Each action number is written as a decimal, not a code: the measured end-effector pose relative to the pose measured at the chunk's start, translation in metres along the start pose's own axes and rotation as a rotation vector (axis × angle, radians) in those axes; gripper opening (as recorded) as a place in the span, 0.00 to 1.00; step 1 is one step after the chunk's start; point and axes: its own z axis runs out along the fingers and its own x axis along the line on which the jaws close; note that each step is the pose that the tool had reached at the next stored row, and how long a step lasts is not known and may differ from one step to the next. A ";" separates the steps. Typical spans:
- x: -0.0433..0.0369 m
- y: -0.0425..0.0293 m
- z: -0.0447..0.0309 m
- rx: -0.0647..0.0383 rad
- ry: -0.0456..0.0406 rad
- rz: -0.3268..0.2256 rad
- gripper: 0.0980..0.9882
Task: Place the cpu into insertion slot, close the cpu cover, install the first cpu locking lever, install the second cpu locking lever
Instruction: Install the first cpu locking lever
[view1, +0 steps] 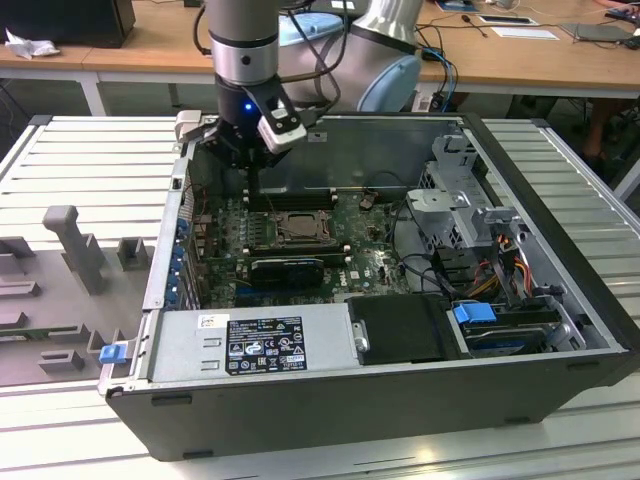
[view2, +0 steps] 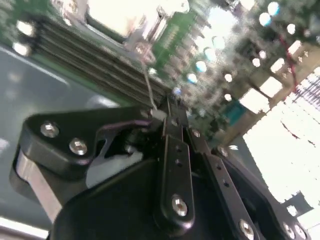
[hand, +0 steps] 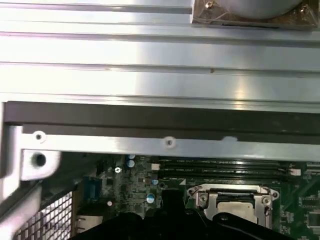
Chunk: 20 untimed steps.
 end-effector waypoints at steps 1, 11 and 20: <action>-0.0043 -0.0001 0.0001 0.000 0.0000 0.000 0.01; -0.0584 -0.0015 0.0046 -0.002 0.0013 0.000 0.01; -0.0593 -0.0009 0.0264 -0.018 -0.0240 -0.002 0.01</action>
